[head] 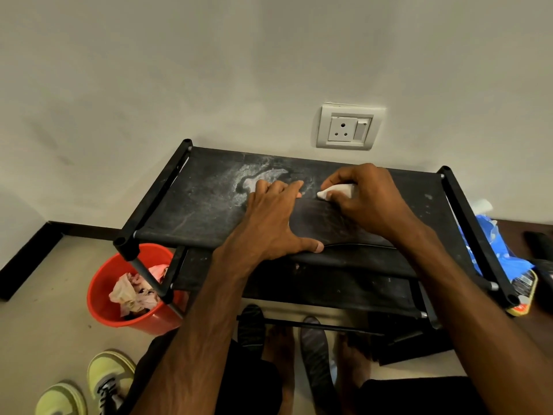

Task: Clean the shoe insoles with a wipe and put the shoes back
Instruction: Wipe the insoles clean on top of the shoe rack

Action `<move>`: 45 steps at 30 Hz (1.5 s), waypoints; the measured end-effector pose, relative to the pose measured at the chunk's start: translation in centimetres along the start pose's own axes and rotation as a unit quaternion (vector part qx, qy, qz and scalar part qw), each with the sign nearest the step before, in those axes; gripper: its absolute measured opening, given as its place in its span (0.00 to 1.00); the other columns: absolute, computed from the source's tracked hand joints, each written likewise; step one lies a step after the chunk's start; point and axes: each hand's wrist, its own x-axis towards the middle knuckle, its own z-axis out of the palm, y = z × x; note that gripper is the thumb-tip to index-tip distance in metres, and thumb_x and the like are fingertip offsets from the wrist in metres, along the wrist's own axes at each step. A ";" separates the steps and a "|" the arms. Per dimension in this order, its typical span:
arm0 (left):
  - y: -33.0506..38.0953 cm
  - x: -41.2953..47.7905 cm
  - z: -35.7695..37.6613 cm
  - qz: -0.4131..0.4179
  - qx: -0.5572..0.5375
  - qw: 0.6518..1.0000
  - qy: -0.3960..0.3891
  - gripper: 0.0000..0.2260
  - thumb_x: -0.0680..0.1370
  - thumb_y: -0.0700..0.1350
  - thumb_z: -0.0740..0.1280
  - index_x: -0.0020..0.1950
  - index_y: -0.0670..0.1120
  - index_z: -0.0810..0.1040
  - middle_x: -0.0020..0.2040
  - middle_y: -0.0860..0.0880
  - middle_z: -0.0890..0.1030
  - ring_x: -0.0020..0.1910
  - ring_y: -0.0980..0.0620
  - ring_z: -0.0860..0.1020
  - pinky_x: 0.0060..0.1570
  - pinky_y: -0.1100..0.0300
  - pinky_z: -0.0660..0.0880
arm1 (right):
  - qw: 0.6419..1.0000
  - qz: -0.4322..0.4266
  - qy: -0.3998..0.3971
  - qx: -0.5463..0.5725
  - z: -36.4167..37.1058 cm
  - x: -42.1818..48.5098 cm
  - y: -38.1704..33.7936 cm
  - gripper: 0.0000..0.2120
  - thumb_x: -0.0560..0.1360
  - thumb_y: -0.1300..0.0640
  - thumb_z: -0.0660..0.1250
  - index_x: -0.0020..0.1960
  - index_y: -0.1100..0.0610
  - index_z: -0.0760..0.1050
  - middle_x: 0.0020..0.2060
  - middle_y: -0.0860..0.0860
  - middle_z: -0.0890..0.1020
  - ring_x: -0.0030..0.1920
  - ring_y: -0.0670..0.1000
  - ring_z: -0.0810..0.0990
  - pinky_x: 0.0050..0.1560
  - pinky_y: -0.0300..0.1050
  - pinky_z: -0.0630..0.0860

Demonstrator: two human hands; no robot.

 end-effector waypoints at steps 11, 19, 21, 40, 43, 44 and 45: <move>-0.3 -0.1 0.1 -0.007 -0.018 0.999 -0.031 0.49 0.65 0.70 0.74 0.79 0.52 0.60 0.74 0.50 0.69 0.73 0.45 0.61 0.73 0.43 0.60 | 0.999 -0.041 -0.017 -0.020 -0.1 0.0 -0.1 0.09 0.76 0.59 0.73 0.50 0.46 0.86 0.48 0.43 0.85 0.48 0.45 0.80 0.50 0.42 0.76; -0.9 -0.2 0.3 0.001 -0.055 0.998 -0.032 0.49 0.67 0.72 0.72 0.80 0.52 0.58 0.73 0.54 0.70 0.76 0.49 0.62 0.77 0.43 0.57 | 0.996 -0.020 -0.056 -0.060 0.3 0.0 0.1 0.08 0.76 0.59 0.73 0.51 0.47 0.87 0.50 0.48 0.87 0.51 0.49 0.83 0.57 0.53 0.81; -0.8 -0.2 0.4 0.000 -0.053 0.998 -0.028 0.49 0.67 0.71 0.72 0.80 0.52 0.58 0.74 0.54 0.70 0.76 0.48 0.61 0.77 0.44 0.57 | 0.995 -0.025 -0.065 -0.071 0.7 0.0 -0.1 0.09 0.76 0.60 0.72 0.52 0.48 0.87 0.51 0.49 0.87 0.52 0.51 0.83 0.57 0.54 0.81; -0.5 -0.2 0.3 -0.011 -0.070 0.997 -0.028 0.46 0.66 0.69 0.75 0.77 0.53 0.63 0.70 0.55 0.72 0.69 0.49 0.64 0.71 0.45 0.63 | 0.993 -0.021 -0.066 -0.098 1.1 0.7 0.0 0.11 0.76 0.60 0.72 0.51 0.46 0.87 0.51 0.51 0.87 0.52 0.53 0.83 0.56 0.54 0.81; -0.5 -0.2 0.3 -0.016 -0.068 0.997 -0.029 0.47 0.66 0.68 0.75 0.78 0.52 0.62 0.71 0.55 0.72 0.70 0.49 0.63 0.72 0.44 0.63 | 0.991 -0.043 -0.072 -0.108 1.3 0.5 -0.5 0.11 0.77 0.61 0.72 0.54 0.49 0.87 0.53 0.52 0.86 0.53 0.53 0.83 0.58 0.55 0.81; -0.5 -0.2 0.3 -0.016 -0.066 0.997 -0.030 0.47 0.66 0.68 0.75 0.78 0.52 0.62 0.71 0.54 0.72 0.70 0.48 0.63 0.72 0.44 0.63 | 0.990 -0.056 -0.074 -0.106 1.4 0.4 -0.9 0.11 0.77 0.62 0.72 0.55 0.50 0.86 0.53 0.52 0.86 0.54 0.53 0.83 0.57 0.55 0.81; -0.5 -0.2 0.2 -0.015 -0.064 0.997 -0.031 0.45 0.66 0.68 0.75 0.77 0.52 0.63 0.71 0.54 0.72 0.70 0.48 0.63 0.71 0.44 0.64 | 0.989 -0.070 -0.076 -0.103 1.6 0.3 -1.3 0.11 0.76 0.62 0.72 0.56 0.51 0.86 0.53 0.52 0.86 0.53 0.54 0.83 0.57 0.55 0.81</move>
